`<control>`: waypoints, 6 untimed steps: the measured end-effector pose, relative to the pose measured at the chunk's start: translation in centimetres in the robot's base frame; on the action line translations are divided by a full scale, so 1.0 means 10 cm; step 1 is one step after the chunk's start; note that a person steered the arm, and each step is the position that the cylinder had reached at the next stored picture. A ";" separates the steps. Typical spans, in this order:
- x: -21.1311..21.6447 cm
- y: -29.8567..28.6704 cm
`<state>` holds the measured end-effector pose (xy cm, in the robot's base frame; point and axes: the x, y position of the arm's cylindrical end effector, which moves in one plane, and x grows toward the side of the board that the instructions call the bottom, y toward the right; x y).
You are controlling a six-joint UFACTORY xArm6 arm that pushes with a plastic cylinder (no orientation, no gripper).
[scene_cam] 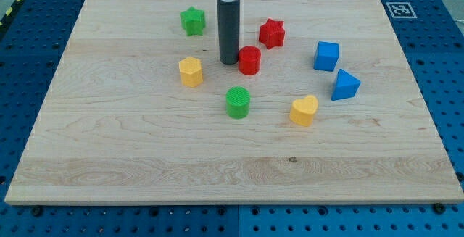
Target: Slightly move the red circle diagonally to the yellow heart
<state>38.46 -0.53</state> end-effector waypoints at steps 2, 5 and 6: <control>0.00 0.00; 0.02 0.26; 0.02 0.04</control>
